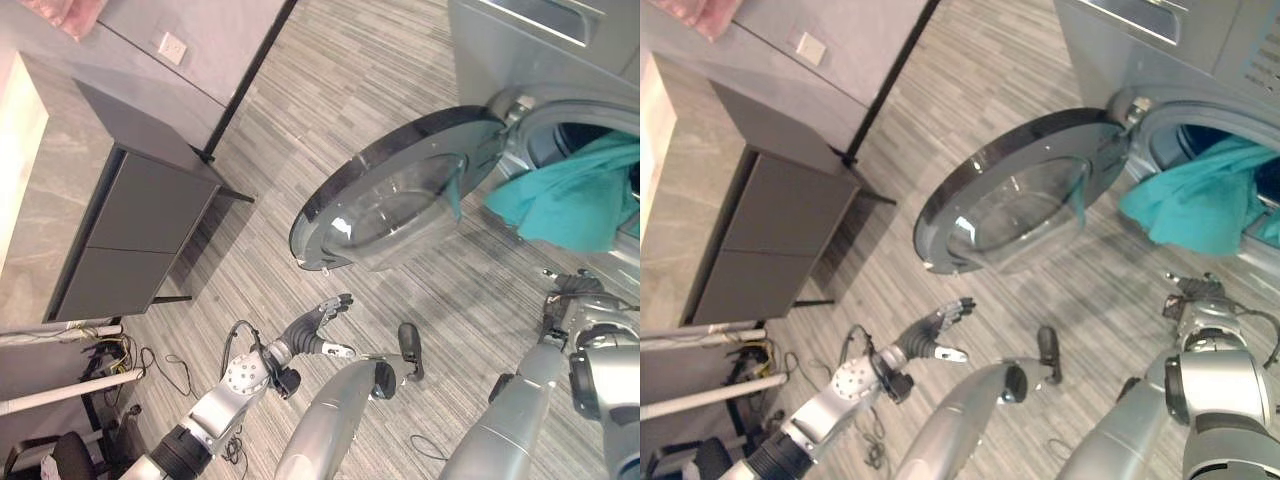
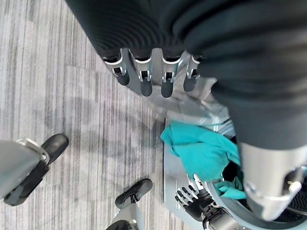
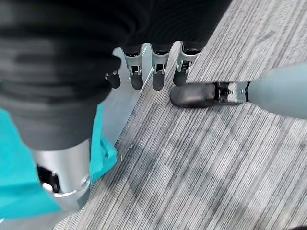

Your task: Grab the laundry basket,head to the washer,open it,put in the laundry and shut it.

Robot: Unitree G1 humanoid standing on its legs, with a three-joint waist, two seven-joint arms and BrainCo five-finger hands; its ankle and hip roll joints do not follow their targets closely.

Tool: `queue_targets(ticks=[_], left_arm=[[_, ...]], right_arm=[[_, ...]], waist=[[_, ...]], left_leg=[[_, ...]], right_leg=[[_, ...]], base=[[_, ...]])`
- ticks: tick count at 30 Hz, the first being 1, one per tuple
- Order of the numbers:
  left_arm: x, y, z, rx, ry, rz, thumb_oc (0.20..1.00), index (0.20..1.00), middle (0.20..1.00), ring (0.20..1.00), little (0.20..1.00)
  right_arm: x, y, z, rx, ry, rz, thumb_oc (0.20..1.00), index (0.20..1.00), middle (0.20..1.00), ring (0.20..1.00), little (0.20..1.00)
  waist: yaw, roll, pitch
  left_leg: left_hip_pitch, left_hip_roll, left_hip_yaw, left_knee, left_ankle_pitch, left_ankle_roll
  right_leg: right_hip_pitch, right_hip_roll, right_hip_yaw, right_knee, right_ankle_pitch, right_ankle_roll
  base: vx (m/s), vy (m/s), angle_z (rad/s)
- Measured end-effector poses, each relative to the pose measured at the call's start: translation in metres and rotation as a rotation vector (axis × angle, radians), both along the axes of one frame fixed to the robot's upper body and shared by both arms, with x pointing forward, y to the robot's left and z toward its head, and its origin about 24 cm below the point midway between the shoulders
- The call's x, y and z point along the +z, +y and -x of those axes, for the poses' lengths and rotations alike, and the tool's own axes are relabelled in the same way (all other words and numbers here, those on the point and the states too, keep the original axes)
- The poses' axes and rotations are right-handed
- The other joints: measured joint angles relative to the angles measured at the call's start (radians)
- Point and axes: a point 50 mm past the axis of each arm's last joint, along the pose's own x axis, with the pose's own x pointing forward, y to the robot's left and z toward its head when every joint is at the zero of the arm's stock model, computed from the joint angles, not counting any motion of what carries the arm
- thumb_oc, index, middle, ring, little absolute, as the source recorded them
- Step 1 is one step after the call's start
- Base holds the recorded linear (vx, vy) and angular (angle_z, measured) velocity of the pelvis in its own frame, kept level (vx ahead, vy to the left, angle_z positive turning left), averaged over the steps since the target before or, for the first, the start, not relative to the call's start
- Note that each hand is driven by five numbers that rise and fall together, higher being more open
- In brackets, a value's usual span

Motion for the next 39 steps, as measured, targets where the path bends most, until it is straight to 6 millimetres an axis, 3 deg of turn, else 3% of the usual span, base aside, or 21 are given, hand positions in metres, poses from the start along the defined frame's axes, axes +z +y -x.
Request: queue_targets(ticks=[2,6,9,11,13,17,27,29,33,39], left_arm=[[0.000,0.000,0.001,0.002,0.011,0.019,1.000,1.000,1.000,1.000,1.000],[0.008,-0.001,-0.001,0.002,-0.015,0.053,1.000,1.000,1.000,1.000,1.000],[0.010,-0.001,-0.002,0.013,-0.024,0.053,1.000,1.000,1.000,1.000,1.000],[0.014,-0.001,-0.006,0.012,-0.043,0.053,1.000,1.000,1.000,1.000,1.000],[0.018,-0.002,-0.010,0.019,-0.062,0.053,1.000,1.000,1.000,1.000,1.000],[0.027,-0.004,-0.016,0.021,-0.091,0.076,1.000,1.000,1.000,1.000,1.000],[0.022,0.002,-0.011,0.051,-0.067,0.095,1.000,1.000,1.000,1.000,1.000],[0.023,0.002,-0.011,0.054,-0.070,0.096,1.000,1.000,1.000,1.000,1.000],[0.028,0.005,-0.014,0.075,-0.099,0.109,1.000,1.000,1.000,1.000,1.000],[0.033,0.015,-0.017,0.091,-0.128,0.085,1.000,1.000,1.000,1.000,1.000]], right_arm=[[0.003,-0.003,0.000,-0.004,0.002,0.027,1.000,1.000,1.000,1.000,1.000],[0.014,-0.018,0.008,-0.042,-0.002,0.061,1.000,1.000,1.000,1.000,1.000],[0.031,-0.024,0.004,-0.061,-0.043,0.093,1.000,1.000,1.000,1.000,1.000],[0.034,-0.023,0.001,-0.058,-0.056,0.101,1.000,1.000,1.000,1.000,1.000],[0.041,-0.018,-0.006,-0.047,-0.082,0.098,1.000,1.000,1.000,1.000,1.000],[0.046,-0.017,-0.009,-0.047,-0.091,0.096,1.000,1.000,1.000,1.000,1.000],[0.060,-0.011,-0.020,-0.035,-0.122,0.116,1.000,1.000,1.000,1.000,1.000],[0.062,-0.009,-0.023,-0.046,-0.163,0.082,1.000,1.000,1.000,1.000,1.000],[0.058,0.016,-0.040,-0.063,-0.294,-0.098,1.000,1.000,1.000,1.000,1.000],[0.063,0.019,-0.044,-0.109,-0.344,-0.142,1.000,1.000,1.000,1.000,1.000]], waist=[[-0.005,-0.005,0.000],[-0.008,-0.018,0.009],[-0.009,-0.032,0.015],[-0.007,-0.042,0.019],[-0.003,-0.055,0.028],[-0.008,-0.055,0.028],[-0.002,-0.069,0.039],[0.000,-0.073,0.043],[0.009,-0.074,0.044],[0.030,-0.069,0.049]], left_leg=[[0.002,0.004,0.002,-0.024,0.007,0.005],[-0.026,0.004,-0.022,-0.033,0.024,-0.016],[-0.027,0.005,-0.022,-0.034,0.025,-0.013],[-0.034,0.006,-0.023,-0.018,0.017,-0.023],[-0.039,0.017,-0.024,-0.017,0.013,-0.029],[-0.041,0.028,-0.036,-0.021,0.012,-0.033],[-0.099,0.041,-0.048,-0.040,0.035,-0.057],[-0.107,0.044,-0.048,-0.053,0.045,-0.062],[-0.103,0.055,-0.065,-0.084,0.057,-0.080],[-0.099,0.055,-0.090,-0.123,0.080,-0.090]], right_leg=[[-0.006,0.001,0.001,-0.009,-0.027,0.024],[-0.033,0.024,0.028,0.011,-0.020,-0.001],[-0.034,0.029,0.034,0.001,0.034,-0.040],[-0.034,0.043,0.067,-0.007,0.103,-0.039],[-0.039,0.056,0.070,-0.010,0.121,-0.018],[-0.040,0.069,0.061,-0.010,0.121,-0.016],[-0.096,0.086,0.068,-0.012,0.094,-0.008],[-0.110,0.094,0.077,-0.014,0.100,-0.014],[-0.114,0.117,0.067,-0.021,0.106,-0.024],[-0.114,0.119,0.041,-0.015,0.097,-0.038]], base=[[0.01,-0.033,-0.07],[0.00,-0.044,0.13],[0.00,-0.069,0.02],[-0.01,-0.060,0.04],[-0.01,-0.073,-0.07],[-0.02,-0.058,-0.04],[-0.02,-0.067,0.02],[-0.01,-0.068,-0.04],[0.00,-0.055,-0.03],[0.01,-0.023,0.08]])
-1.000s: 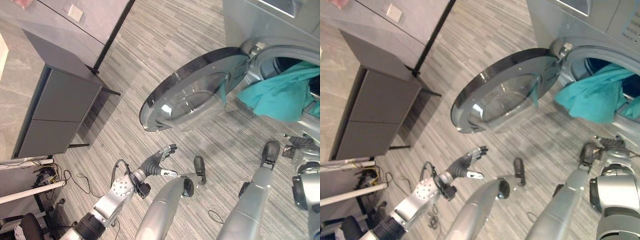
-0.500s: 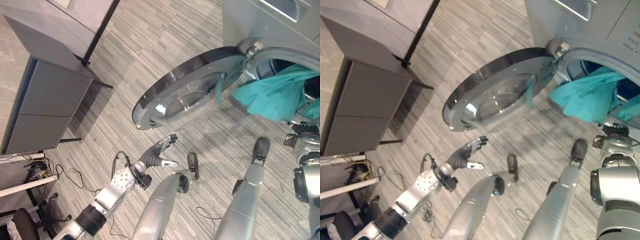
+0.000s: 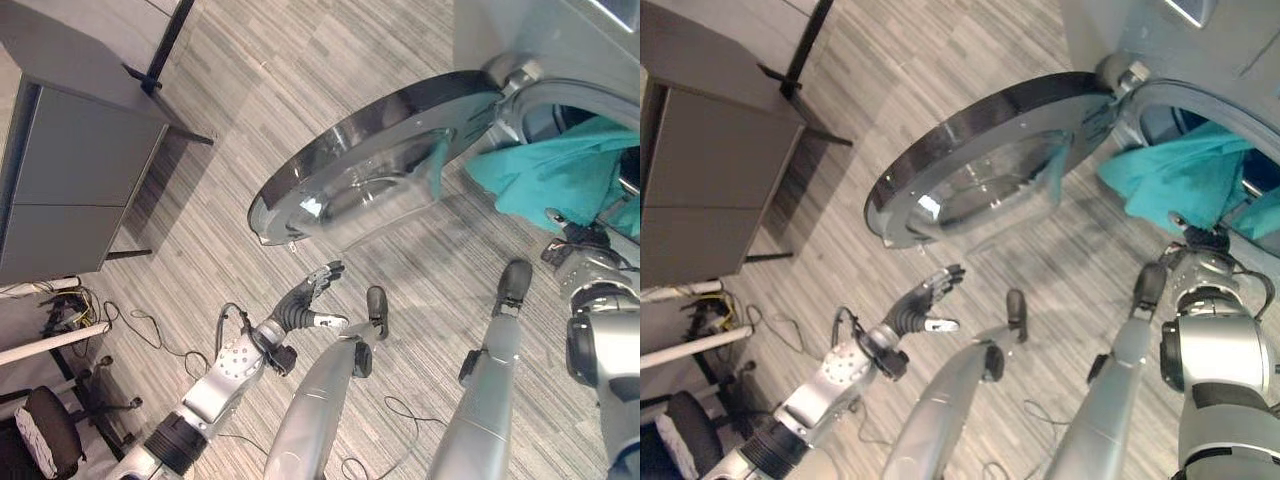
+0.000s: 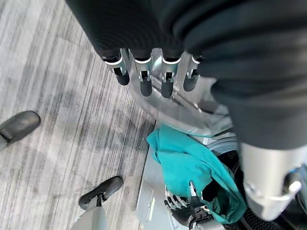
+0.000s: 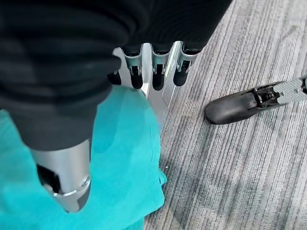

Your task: Grab the laundry basket,head to the washer,open it,put in the laundry and shut it.

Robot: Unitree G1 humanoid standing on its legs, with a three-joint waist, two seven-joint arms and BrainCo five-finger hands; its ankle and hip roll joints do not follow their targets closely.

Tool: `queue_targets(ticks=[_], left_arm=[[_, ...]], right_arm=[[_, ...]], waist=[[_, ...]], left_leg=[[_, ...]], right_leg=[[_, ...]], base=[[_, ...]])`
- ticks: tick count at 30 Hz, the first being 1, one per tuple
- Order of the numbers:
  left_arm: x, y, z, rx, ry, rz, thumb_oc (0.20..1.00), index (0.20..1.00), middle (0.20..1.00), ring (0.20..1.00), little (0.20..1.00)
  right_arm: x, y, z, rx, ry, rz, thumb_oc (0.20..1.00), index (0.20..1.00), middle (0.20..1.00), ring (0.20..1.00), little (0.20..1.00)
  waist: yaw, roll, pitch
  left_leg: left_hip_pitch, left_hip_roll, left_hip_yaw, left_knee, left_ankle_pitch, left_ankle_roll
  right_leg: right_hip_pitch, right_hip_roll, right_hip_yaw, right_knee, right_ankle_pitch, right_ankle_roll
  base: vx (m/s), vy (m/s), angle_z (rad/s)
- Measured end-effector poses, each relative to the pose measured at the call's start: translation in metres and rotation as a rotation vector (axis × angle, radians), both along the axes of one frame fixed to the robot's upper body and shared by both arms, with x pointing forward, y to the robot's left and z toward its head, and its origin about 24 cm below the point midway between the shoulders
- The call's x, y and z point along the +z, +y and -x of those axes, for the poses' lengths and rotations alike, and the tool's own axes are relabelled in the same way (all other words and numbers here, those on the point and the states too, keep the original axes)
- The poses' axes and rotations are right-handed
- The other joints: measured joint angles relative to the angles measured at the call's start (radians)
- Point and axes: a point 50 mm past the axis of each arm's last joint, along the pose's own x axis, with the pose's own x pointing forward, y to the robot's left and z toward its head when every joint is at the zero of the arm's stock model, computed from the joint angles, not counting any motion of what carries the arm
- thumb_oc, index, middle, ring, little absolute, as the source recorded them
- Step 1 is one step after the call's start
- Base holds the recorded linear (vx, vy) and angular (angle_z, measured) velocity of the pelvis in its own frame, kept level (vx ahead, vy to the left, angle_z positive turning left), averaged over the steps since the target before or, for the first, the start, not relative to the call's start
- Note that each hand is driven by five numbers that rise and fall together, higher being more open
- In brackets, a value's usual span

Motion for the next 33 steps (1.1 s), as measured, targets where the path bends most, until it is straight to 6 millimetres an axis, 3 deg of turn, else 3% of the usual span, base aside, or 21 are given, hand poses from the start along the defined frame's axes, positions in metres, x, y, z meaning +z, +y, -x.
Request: queue_targets(ticks=[5,6,7,8,11,13,26,29,31,33], left_arm=[[0.001,0.004,-0.002,0.021,-0.007,0.000,1.000,1.000,1.000,1.000,1.000],[0.001,0.004,-0.001,0.022,-0.007,0.002,1.000,1.000,1.000,1.000,1.000],[0.001,0.005,-0.001,0.024,-0.004,0.006,1.000,1.000,1.000,1.000,1.000],[0.001,0.006,-0.001,0.026,0.003,0.015,1.000,1.000,1.000,1.000,1.000],[0.002,0.009,-0.002,0.030,0.002,0.011,1.000,1.000,1.000,1.000,1.000],[0.002,0.009,-0.002,0.032,-0.001,0.013,1.000,1.000,1.000,1.000,1.000],[0.008,0.012,-0.004,0.031,-0.023,0.009,1.000,1.000,1.000,1.000,1.000],[0.008,0.014,-0.004,0.037,-0.024,0.006,1.000,1.000,1.000,1.000,1.000],[0.009,0.017,-0.005,0.044,-0.028,-0.004,1.000,1.000,1.000,1.000,1.000],[0.011,0.023,-0.006,0.050,-0.036,-0.026,1.000,1.000,1.000,1.000,1.000]], right_arm=[[0.007,-0.001,-0.001,-0.028,-0.027,-0.013,1.000,1.000,1.000,1.000,1.000],[0.007,-0.002,-0.001,-0.031,-0.026,-0.013,0.947,0.947,0.947,0.947,0.947],[0.007,-0.002,-0.001,-0.031,-0.026,-0.012,0.947,0.947,0.947,0.947,0.947],[0.009,-0.002,-0.001,-0.032,-0.030,-0.011,0.677,0.677,0.677,0.677,0.677],[0.012,-0.004,-0.001,-0.050,-0.060,-0.041,0.429,0.429,0.429,0.429,0.429],[0.014,-0.005,-0.001,-0.059,-0.088,-0.072,0.200,0.200,0.200,0.200,0.200],[0.067,0.014,-0.026,0.062,-0.412,-0.151,0.200,0.200,0.200,0.200,0.200],[0.078,0.015,-0.028,0.054,-0.513,-0.198,0.200,0.200,0.200,0.200,0.200],[0.094,0.017,-0.029,0.043,-0.644,-0.248,0.200,0.200,0.200,0.200,0.200],[0.126,0.014,-0.022,0.010,-0.846,-0.239,0.200,0.200,0.200,0.200,0.200]], waist=[[0.017,0.002,0.013],[0.019,0.002,0.013],[0.019,0.002,0.013],[0.019,0.002,0.013],[0.019,0.002,0.013],[0.019,0.002,0.013],[0.011,-0.006,0.016],[-0.011,-0.017,0.015],[-0.039,-0.038,0.012],[-0.059,-0.057,0.006]], left_leg=[[0.000,0.001,-0.011,-0.011,0.014,-0.007],[0.000,0.001,-0.013,-0.014,0.015,-0.007],[-0.001,0.000,-0.012,-0.019,0.018,-0.007],[-0.003,0.000,-0.013,-0.021,0.021,-0.008],[-0.007,0.000,-0.015,-0.023,0.023,-0.009],[-0.008,0.001,-0.014,-0.024,0.024,-0.010],[-0.010,0.024,-0.047,-0.015,0.028,-0.019],[0.018,0.029,-0.053,-0.016,0.026,-0.024],[0.029,0.035,-0.054,-0.004,0.021,-0.030],[0.040,0.040,-0.049,-0.005,0.019,-0.032]], right_leg=[[0.000,0.001,-0.014,0.006,-0.007,-0.003],[-0.001,0.001,-0.014,0.006,-0.008,-0.003],[-0.003,0.000,-0.014,0.006,-0.009,-0.003],[-0.007,0.000,-0.014,0.007,-0.009,-0.004],[-0.012,0.001,-0.013,0.007,-0.009,-0.004],[-0.014,0.002,-0.014,0.006,-0.009,-0.004],[-0.008,0.023,-0.043,0.048,-0.026,-0.013],[0.020,0.028,-0.047,0.051,-0.037,-0.018],[0.031,0.034,-0.046,0.058,-0.045,-0.023],[0.038,0.039,-0.043,0.059,-0.045,-0.025]], base=[[0.01,-0.014,0.05],[0.00,0.000,0.00],[0.00,0.000,0.00],[0.00,0.000,0.00],[0.00,0.000,0.00],[0.00,0.000,0.00],[0.00,-0.031,0.02],[-0.03,-0.038,0.00],[-0.02,-0.021,-0.07],[0.05,-0.009,-0.07]])
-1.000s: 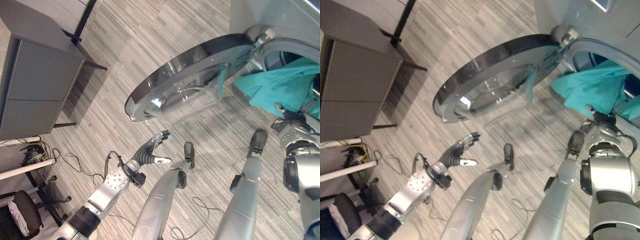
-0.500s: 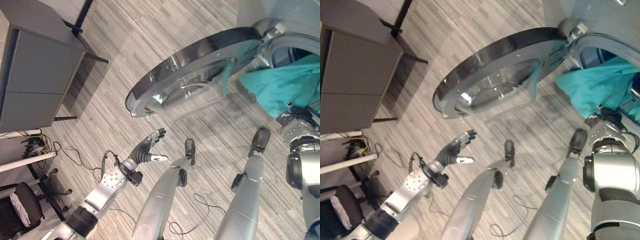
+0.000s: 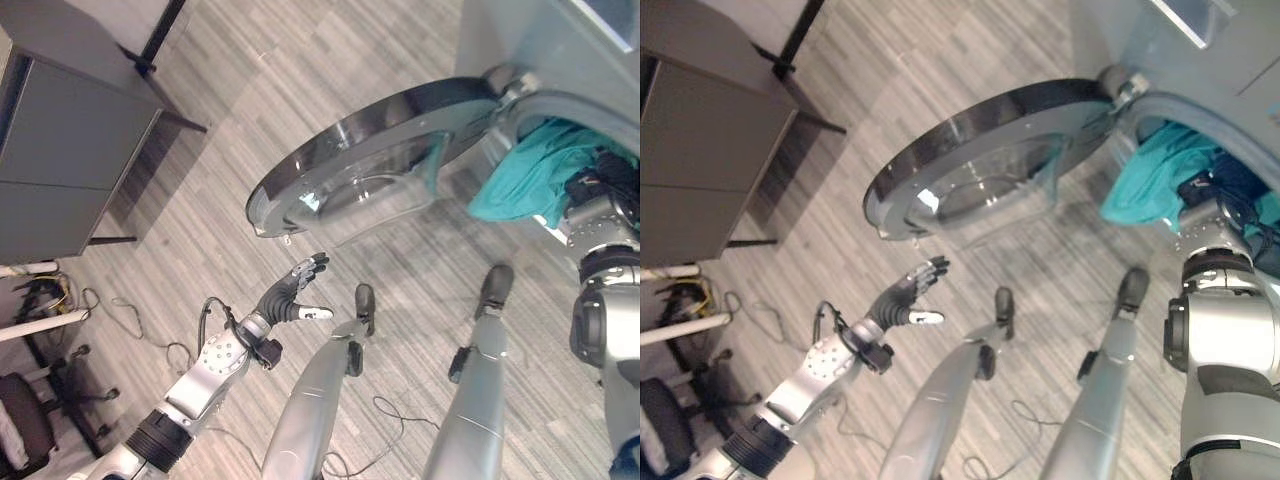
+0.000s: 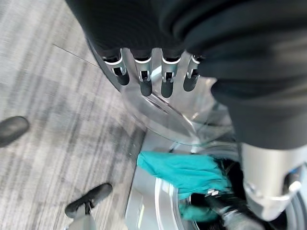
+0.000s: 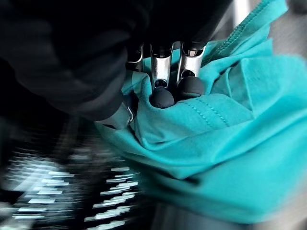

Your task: Grab the laundry basket,head to the washer,open it,put in the laundry and shut it.

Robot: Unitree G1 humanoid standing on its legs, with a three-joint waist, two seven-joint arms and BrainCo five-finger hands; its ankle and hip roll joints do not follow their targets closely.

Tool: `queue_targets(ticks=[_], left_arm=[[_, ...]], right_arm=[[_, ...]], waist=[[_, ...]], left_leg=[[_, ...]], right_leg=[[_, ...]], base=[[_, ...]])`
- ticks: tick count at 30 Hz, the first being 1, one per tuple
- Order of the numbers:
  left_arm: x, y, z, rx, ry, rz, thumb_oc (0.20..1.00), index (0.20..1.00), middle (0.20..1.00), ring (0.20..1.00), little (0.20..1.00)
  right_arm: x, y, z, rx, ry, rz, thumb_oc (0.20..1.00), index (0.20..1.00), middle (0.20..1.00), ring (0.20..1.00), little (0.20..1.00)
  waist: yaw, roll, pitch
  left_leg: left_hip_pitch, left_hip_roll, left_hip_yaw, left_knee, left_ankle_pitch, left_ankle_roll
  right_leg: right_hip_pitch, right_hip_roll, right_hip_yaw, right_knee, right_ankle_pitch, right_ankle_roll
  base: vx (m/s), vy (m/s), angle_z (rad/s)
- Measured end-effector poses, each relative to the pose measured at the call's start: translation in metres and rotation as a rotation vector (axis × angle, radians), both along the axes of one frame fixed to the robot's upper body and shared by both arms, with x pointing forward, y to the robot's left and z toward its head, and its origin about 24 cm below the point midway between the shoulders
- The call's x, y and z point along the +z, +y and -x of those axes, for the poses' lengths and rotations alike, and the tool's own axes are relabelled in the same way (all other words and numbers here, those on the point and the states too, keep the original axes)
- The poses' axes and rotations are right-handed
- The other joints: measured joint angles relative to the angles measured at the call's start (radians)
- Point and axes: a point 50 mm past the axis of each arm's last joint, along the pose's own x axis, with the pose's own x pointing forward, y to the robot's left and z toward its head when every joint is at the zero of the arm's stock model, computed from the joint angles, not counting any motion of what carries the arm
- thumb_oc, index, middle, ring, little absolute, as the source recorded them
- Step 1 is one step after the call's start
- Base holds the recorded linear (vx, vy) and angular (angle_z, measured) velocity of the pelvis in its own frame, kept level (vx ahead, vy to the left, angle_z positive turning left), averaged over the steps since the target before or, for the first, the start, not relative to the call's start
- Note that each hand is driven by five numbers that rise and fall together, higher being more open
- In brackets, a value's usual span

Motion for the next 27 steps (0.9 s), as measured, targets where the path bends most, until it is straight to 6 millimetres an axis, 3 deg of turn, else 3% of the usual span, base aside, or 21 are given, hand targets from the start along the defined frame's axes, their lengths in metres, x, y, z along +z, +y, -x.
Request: queue_targets(ticks=[2,6,8,10,11,12,16,19,20,25,27], left_arm=[[0.004,0.004,0.000,0.014,-0.016,0.010,1.000,1.000,1.000,1.000,1.000],[0.004,0.011,0.005,0.025,-0.007,-0.004,1.000,1.000,1.000,1.000,1.000],[0.000,0.019,0.009,0.038,0.017,-0.011,1.000,1.000,1.000,1.000,1.000],[-0.009,0.027,0.011,0.062,0.062,-0.022,1.000,1.000,1.000,1.000,1.000],[-0.010,0.027,0.012,0.064,0.067,-0.022,1.000,1.000,1.000,1.000,1.000],[-0.010,0.027,0.012,0.062,0.067,-0.022,1.000,1.000,1.000,1.000,1.000],[-0.010,0.030,0.013,0.068,0.067,-0.021,1.000,1.000,1.000,1.000,1.000],[-0.019,0.035,0.020,0.086,0.109,-0.027,1.000,1.000,1.000,1.000,1.000],[-0.023,0.034,0.023,0.076,0.127,-0.032,1.000,1.000,1.000,1.000,1.000],[-0.025,0.034,0.025,0.053,0.136,-0.046,1.000,1.000,1.000,1.000,1.000],[-0.027,0.033,0.027,0.048,0.147,-0.049,1.000,1.000,1.000,1.000,1.000]], right_arm=[[0.008,0.003,0.011,-0.050,-0.127,0.002,0.200,0.200,0.200,0.200,0.200],[0.005,0.000,0.020,-0.159,-0.172,-0.101,0.200,0.200,0.200,0.200,0.200],[0.006,-0.005,0.029,-0.271,-0.140,-0.071,0.200,0.200,0.200,0.200,0.200],[-0.006,-0.010,0.028,-0.371,0.049,0.087,0.200,0.200,0.200,0.200,0.200],[-0.012,-0.010,0.026,-0.375,0.093,0.104,0.464,0.464,0.464,0.464,0.464],[-0.018,-0.010,0.024,-0.367,0.146,0.133,1.000,1.000,1.000,1.000,1.000],[-0.054,-0.007,0.009,-0.203,0.384,0.217,1.000,1.000,1.000,1.000,1.000],[-0.071,0.010,0.003,-0.088,0.254,0.016,1.000,1.000,1.000,1.000,1.000],[-0.085,0.014,0.003,-0.056,0.231,-0.060,1.000,1.000,1.000,1.000,1.000],[-0.126,0.028,0.011,0.043,0.117,-0.227,1.000,1.000,1.000,1.000,1.000],[-0.154,0.042,0.020,0.106,0.073,-0.294,1.000,1.000,1.000,1.000,1.000]], waist=[[0.004,-0.001,0.000],[0.004,-0.004,0.003],[0.010,-0.004,0.003],[0.007,-0.005,0.004],[0.006,-0.005,0.004],[0.007,-0.005,0.004],[0.004,-0.010,0.003],[-0.010,-0.011,0.002],[-0.012,-0.010,0.001],[-0.030,-0.016,-0.009],[-0.034,-0.025,-0.031]], left_leg=[[0.014,-0.001,0.004,-0.017,0.001,-0.001],[0.032,-0.004,0.014,-0.036,0.000,0.000],[0.042,-0.003,0.023,-0.048,0.001,0.000],[0.074,-0.003,0.037,-0.054,0.000,0.001],[0.087,-0.004,0.040,-0.059,0.000,0.001],[0.099,-0.004,0.042,-0.069,0.000,0.001],[0.134,-0.008,0.043,-0.074,-0.002,0.004],[0.136,-0.006,0.042,-0.074,-0.001,0.002],[0.138,-0.002,0.041,-0.074,0.000,0.000],[0.136,0.010,0.037,-0.074,0.003,-0.006],[0.135,0.018,0.035,-0.074,0.003,-0.010]], right_leg=[[0.007,0.000,0.004,-0.010,0.000,-0.002],[0.022,0.001,0.008,-0.034,0.015,0.005],[0.024,0.000,0.021,-0.052,0.028,0.009],[0.048,-0.002,0.028,-0.053,0.028,0.009],[0.057,-0.003,0.029,-0.054,0.028,0.009],[0.063,-0.004,0.030,-0.053,0.028,0.009],[0.092,-0.002,0.030,-0.044,0.013,0.007],[0.091,0.001,0.031,-0.038,-0.004,0.002],[0.092,0.004,0.032,-0.035,-0.004,0.002],[0.092,0.016,0.029,-0.034,-0.005,-0.003],[0.092,0.025,0.027,-0.034,-0.006,-0.008]], base=[[0.03,0.003,-0.05],[0.04,-0.003,-0.06],[0.00,-0.009,-0.14],[-0.02,-0.010,-0.11],[-0.04,-0.027,-0.08],[-0.05,-0.037,-0.05],[-0.01,-0.008,0.01],[0.00,0.000,0.00],[0.00,0.000,0.00],[0.00,-0.006,-0.01],[0.00,-0.022,-0.05]])
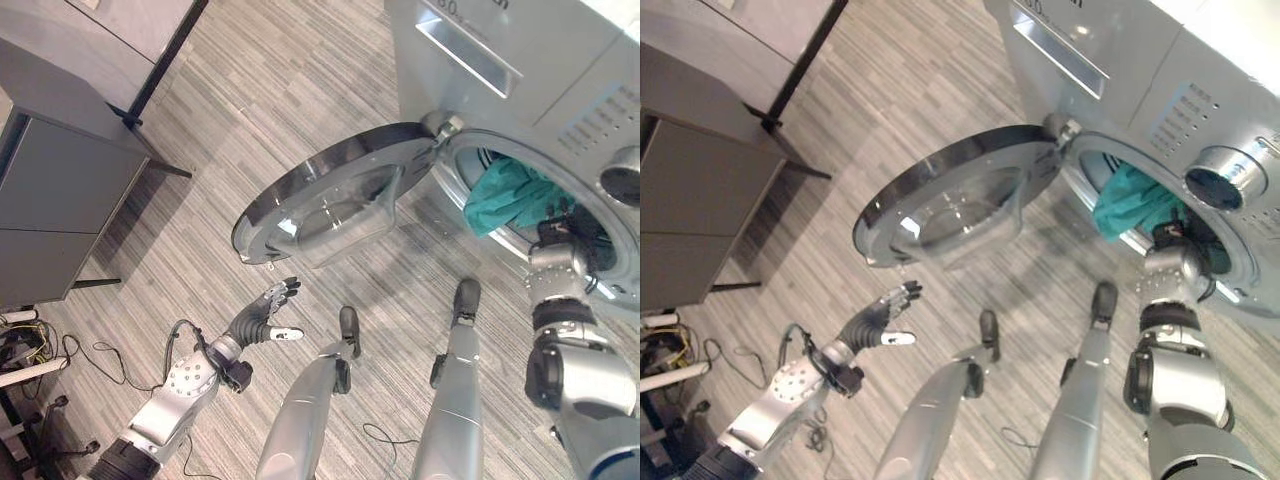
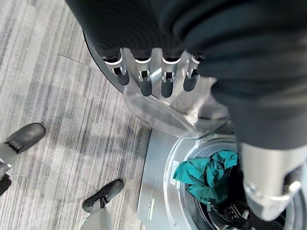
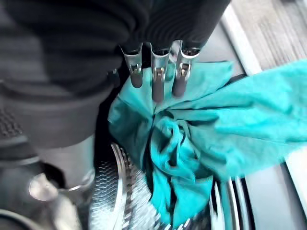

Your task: Grab the laundry basket,head to the washer,open it,put in the laundry and shut it.

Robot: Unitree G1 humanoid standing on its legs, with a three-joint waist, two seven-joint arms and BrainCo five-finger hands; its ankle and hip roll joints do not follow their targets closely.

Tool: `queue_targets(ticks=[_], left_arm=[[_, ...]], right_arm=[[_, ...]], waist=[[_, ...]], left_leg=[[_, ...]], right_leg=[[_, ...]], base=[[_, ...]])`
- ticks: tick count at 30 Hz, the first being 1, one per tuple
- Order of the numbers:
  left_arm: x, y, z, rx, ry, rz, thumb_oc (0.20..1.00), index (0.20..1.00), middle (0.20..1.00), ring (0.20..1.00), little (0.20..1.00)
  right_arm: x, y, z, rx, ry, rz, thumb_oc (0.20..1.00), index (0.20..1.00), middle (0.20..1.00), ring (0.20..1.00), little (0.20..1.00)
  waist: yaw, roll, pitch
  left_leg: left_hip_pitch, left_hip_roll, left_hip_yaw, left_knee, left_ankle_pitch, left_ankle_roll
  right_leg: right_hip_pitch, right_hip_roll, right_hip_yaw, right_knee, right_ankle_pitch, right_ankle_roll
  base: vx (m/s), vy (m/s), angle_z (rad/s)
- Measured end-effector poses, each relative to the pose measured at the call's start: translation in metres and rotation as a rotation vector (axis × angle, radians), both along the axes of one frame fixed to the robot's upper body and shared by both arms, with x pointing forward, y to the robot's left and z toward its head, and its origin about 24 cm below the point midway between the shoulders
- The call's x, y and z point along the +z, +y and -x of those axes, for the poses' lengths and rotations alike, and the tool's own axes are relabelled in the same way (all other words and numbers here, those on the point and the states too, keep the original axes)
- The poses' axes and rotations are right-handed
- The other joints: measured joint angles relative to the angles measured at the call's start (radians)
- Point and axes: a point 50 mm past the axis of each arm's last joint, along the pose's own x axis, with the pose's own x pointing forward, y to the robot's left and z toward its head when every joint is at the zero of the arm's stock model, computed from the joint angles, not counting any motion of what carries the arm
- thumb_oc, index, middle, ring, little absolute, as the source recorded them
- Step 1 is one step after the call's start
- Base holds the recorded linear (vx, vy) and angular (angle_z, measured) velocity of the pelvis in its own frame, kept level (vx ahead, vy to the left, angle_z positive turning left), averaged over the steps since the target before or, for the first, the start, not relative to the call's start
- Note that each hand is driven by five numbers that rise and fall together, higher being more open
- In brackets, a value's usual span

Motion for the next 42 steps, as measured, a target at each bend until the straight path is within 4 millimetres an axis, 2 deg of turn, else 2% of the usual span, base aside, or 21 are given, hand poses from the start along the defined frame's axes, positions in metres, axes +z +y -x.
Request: queue_targets(ticks=[3,6,7,9,10,12,17,22,24,25,26,27,29,30,32,34,35,36,38,39,42], left_arm=[[-0.004,0.003,0.004,-0.001,0.010,-0.024,1.000,1.000,1.000,1.000,1.000],[-0.007,0.007,0.007,0.008,0.024,-0.028,1.000,1.000,1.000,1.000,1.000],[-0.012,0.011,0.010,0.021,0.046,-0.038,1.000,1.000,1.000,1.000,1.000],[-0.015,0.015,0.013,0.036,0.065,-0.042,1.000,1.000,1.000,1.000,1.000],[-0.020,0.020,0.019,0.059,0.087,-0.046,1.000,1.000,1.000,1.000,1.000],[-0.025,0.025,0.020,0.077,0.109,-0.056,1.000,1.000,1.000,1.000,1.000],[-0.030,0.027,0.022,0.091,0.126,-0.082,1.000,1.000,1.000,1.000,1.000],[-0.034,0.028,0.025,0.103,0.130,-0.106,1.000,1.000,1.000,1.000,1.000],[-0.033,0.029,0.023,0.121,0.119,-0.106,1.000,1.000,1.000,1.000,1.000],[-0.039,0.026,0.022,0.131,0.136,-0.098,1.000,1.000,1.000,1.000,1.000],[-0.044,0.024,0.025,0.132,0.159,-0.096,1.000,1.000,1.000,1.000,1.000],[-0.044,0.024,0.023,0.134,0.152,-0.102,1.000,1.000,1.000,1.000,1.000],[-0.045,0.026,0.019,0.152,0.139,-0.134,1.000,1.000,1.000,1.000,1.000],[-0.043,0.027,0.016,0.156,0.129,-0.144,1.000,1.000,1.000,1.000,1.000],[-0.050,0.029,0.017,0.169,0.141,-0.183,1.000,1.000,1.000,1.000,1.000],[-0.058,0.030,0.022,0.179,0.167,-0.203,1.000,1.000,1.000,1.000,1.000],[-0.060,0.029,0.022,0.195,0.168,-0.198,1.000,1.000,1.000,1.000,1.000],[-0.064,0.032,0.024,0.213,0.183,-0.206,1.000,1.000,1.000,1.000,1.000],[-0.072,0.035,0.029,0.237,0.218,-0.208,1.000,1.000,1.000,1.000,1.000],[-0.079,0.037,0.032,0.257,0.248,-0.210,1.000,1.000,1.000,1.000,1.000],[-0.092,0.033,0.038,0.305,0.297,-0.193,1.000,1.000,1.000,1.000,1.000]], right_arm=[[-0.044,0.015,0.020,0.065,0.038,-0.031,1.000,1.000,1.000,1.000,1.000],[-0.070,0.020,0.037,0.100,0.089,-0.015,1.000,1.000,1.000,1.000,1.000],[-0.095,0.024,0.056,0.122,0.156,-0.011,1.000,1.000,1.000,1.000,1.000],[-0.123,0.028,0.077,0.125,0.252,-0.036,1.000,1.000,1.000,1.000,1.000],[-0.151,0.036,0.098,0.138,0.362,-0.086,1.000,1.000,1.000,1.000,1.000],[-0.175,0.041,0.120,0.151,0.481,-0.111,1.000,1.000,1.000,1.000,1.000],[-0.207,0.063,0.152,0.354,0.715,-0.001,1.000,1.000,1.000,1.000,1.000],[-0.229,0.096,0.171,0.669,0.943,0.201,1.000,1.000,1.000,1.000,1.000],[-0.232,0.107,0.170,0.809,1.000,0.351,1.000,1.000,1.000,1.000,1.000],[-0.233,0.107,0.172,0.845,1.034,0.407,1.000,1.000,1.000,1.000,1.000],[-0.235,0.103,0.176,0.849,1.059,0.426,1.000,1.000,1.000,1.000,1.000],[-0.237,0.094,0.185,0.829,1.105,0.435,1.000,1.000,1.000,1.000,1.000],[-0.240,0.078,0.199,0.792,1.168,0.430,1.000,1.000,1.000,1.000,1.000],[-0.243,0.075,0.209,0.789,1.204,0.414,1.000,1.000,1.000,1.000,1.000],[-0.256,0.078,0.244,0.784,1.290,0.318,1.000,1.000,1.000,1.000,1.000],[-0.258,0.082,0.252,0.786,1.305,0.289,1.000,1.000,1.000,1.000,1.000],[-0.260,0.082,0.261,0.790,1.324,0.279,1.000,1.000,1.000,1.000,1.000],[-0.261,0.086,0.263,0.795,1.322,0.266,1.000,1.000,1.000,1.000,1.000],[-0.263,0.089,0.271,0.804,1.338,0.248,1.000,1.000,1.000,1.000,1.000],[-0.263,0.088,0.268,0.798,1.336,0.251,1.000,1.000,1.000,1.000,1.000],[-0.259,0.075,0.262,0.762,1.333,0.270,1.000,1.000,1.000,1.000,1.000]], waist=[[0.000,-0.010,-0.038],[-0.012,-0.021,-0.044],[-0.029,-0.027,-0.047],[-0.041,-0.042,-0.058],[-0.050,-0.068,-0.074],[-0.059,-0.090,-0.087],[-0.058,-0.108,-0.094],[-0.052,-0.164,-0.099],[-0.013,-0.217,-0.073],[-0.001,-0.235,-0.066],[-0.008,-0.231,-0.065],[-0.056,-0.248,-0.074],[-0.054,-0.251,-0.077],[-0.056,-0.250,-0.077],[-0.073,-0.270,-0.109],[-0.064,-0.265,-0.120],[-0.068,-0.250,-0.128],[-0.071,-0.258,-0.137],[-0.081,-0.263,-0.158],[-0.075,-0.236,-0.159],[-0.063,-0.173,-0.160]], left_leg=[[0.005,0.009,-0.001,-0.001,-0.003,-0.006],[0.019,0.013,0.000,-0.002,-0.005,-0.008],[0.037,0.016,-0.017,-0.007,-0.006,-0.011],[0.055,0.018,-0.023,-0.015,-0.004,-0.014],[0.078,0.020,-0.022,-0.031,-0.002,-0.017],[0.088,0.025,-0.023,-0.033,-0.003,-0.018],[0.158,0.043,-0.038,-0.047,-0.006,-0.026],[0.247,0.071,-0.049,-0.053,-0.020,-0.050],[0.240,0.048,-0.271,0.064,-0.087,-0.069],[0.255,0.022,-0.455,0.092,-0.128,-0.064],[0.277,0.024,-0.474,0.076,-0.149,-0.074],[0.293,0.005,-0.458,0.061,-0.154,-0.069],[0.320,-0.022,-0.425,0.048,-0.138,-0.010],[0.344,-0.024,-0.390,0.044,-0.137,-0.021],[0.390,-0.070,-0.338,0.068,-0.156,0.009],[0.409,-0.069,-0.289,0.074,-0.162,0.044],[0.421,-0.064,-0.254,0.086,-0.164,0.055],[0.433,-0.070,-0.237,0.086,-0.161,0.064],[0.456,-0.081,-0.206,0.078,-0.161,0.075],[0.472,-0.052,-0.178,0.068,-0.153,0.087],[0.554,0.018,-0.145,-0.016,-0.119,0.089]], right_leg=[[0.003,0.009,-0.002,0.001,-0.005,-0.008],[0.014,0.013,-0.003,0.003,-0.008,-0.010],[0.038,0.015,-0.018,0.002,-0.015,-0.012],[0.056,0.017,-0.027,0.001,-0.021,-0.013],[0.072,0.019,-0.027,-0.002,-0.029,-0.009],[0.087,0.024,-0.027,-0.008,-0.031,-0.008],[0.172,0.041,-0.039,-0.038,-0.031,-0.008],[0.268,0.078,-0.052,-0.072,-0.035,-0.013],[0.278,0.111,0.006,-0.084,-0.027,-0.032],[0.307,0.133,0.033,-0.100,-0.019,-0.035],[0.334,0.138,0.027,-0.116,-0.013,-0.027],[0.351,0.109,0.034,-0.138,-0.043,0.007],[0.371,0.077,0.039,-0.156,-0.121,0.031],[0.370,0.075,0.048,-0.125,-0.137,0.017],[0.423,0.058,0.076,-0.130,-0.126,0.002],[0.442,0.029,0.081,-0.139,-0.170,0.023],[0.431,0.041,0.077,-0.101,-0.193,0.008],[0.448,0.036,0.071,-0.097,-0.204,-0.024],[0.455,0.024,0.056,-0.102,-0.251,-0.034],[0.453,0.024,0.010,-0.069,-0.331,-0.048],[0.460,0.063,-0.090,0.137,-0.310,-0.019]], base=[[0.00,-0.022,-0.06],[0.01,-0.034,-0.01],[0.03,-0.041,0.08],[0.01,-0.011,0.05],[0.02,-0.017,-0.05],[0.04,-0.024,-0.04],[0.06,-0.038,0.01],[0.03,-0.012,-0.13],[0.04,0.143,-0.79],[0.00,0.240,-0.91],[0.06,0.402,-0.47],[0.03,0.347,-0.01],[0.02,0.327,-0.35],[-0.03,0.431,-0.81],[-0.03,0.260,-0.58],[-0.05,0.204,-0.67],[-0.10,0.225,-0.76],[-0.11,0.203,-0.65],[-0.15,0.200,-0.48],[-0.15,0.164,-0.64],[-0.13,0.104,-0.64]])
